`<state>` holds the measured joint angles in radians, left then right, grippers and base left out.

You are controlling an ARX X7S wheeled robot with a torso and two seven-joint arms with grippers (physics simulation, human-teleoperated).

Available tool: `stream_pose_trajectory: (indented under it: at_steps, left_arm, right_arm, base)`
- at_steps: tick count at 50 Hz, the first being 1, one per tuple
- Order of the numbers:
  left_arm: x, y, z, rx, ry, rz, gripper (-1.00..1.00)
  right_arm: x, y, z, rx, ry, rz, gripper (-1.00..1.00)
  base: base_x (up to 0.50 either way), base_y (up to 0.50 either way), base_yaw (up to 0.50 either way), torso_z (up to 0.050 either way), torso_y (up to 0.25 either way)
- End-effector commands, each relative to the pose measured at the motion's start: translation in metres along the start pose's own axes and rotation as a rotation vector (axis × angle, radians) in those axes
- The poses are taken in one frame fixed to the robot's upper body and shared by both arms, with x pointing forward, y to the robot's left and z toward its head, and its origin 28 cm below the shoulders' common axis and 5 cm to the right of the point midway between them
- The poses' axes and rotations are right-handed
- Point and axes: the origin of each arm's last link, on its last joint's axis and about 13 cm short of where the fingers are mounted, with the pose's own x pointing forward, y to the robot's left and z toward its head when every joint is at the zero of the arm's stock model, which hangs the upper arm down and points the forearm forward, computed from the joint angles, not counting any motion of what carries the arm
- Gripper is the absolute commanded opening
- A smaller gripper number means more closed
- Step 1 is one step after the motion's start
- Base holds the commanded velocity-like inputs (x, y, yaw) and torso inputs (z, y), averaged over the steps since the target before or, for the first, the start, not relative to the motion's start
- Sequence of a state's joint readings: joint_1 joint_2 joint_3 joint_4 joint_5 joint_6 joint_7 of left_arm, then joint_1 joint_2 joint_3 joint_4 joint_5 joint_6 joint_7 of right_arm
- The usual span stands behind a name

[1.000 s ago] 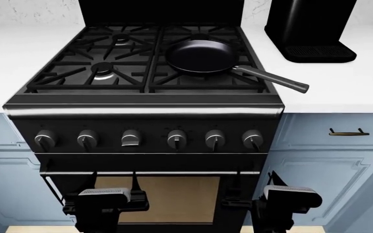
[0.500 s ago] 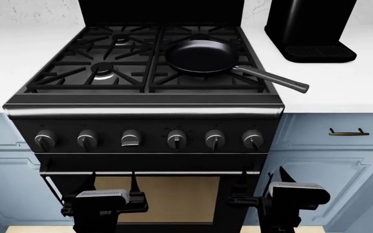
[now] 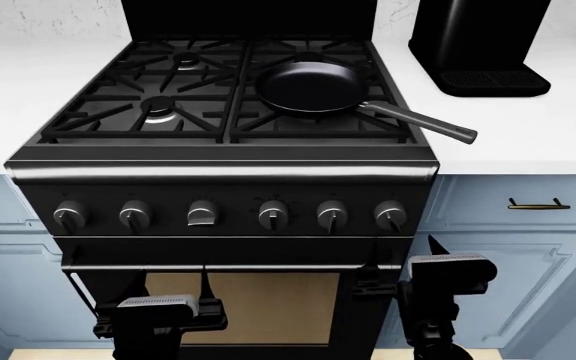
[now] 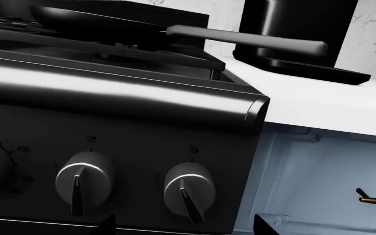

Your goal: Turn off the front right burner of the stove.

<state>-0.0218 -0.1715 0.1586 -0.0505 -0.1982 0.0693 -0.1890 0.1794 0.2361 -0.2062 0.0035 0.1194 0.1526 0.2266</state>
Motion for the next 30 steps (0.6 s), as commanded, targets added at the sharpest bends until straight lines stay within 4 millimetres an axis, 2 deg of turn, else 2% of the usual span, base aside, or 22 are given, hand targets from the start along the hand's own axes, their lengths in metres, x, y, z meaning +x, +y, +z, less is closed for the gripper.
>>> stream_pose_trajectory:
  at_steps: [1, 30]
  left_arm:
    - [0.0, 0.0, -0.001, 0.002, 0.004, 0.003, 1.0]
    - [-0.001, 0.001, -0.002, 0.004, 0.01, 0.001, 1.0]
  right_arm:
    - [0.01, -0.003, -0.003, -0.043, 0.005, 0.018, 1.0]
    - [0.036, -0.005, -0.019, -0.112, 0.038, 0.029, 1.0]
  base:
    - [0.0, 0.0, 0.0, 0.0, 0.0]
    - [0.0, 0.0, 0.0, 0.0, 0.0]
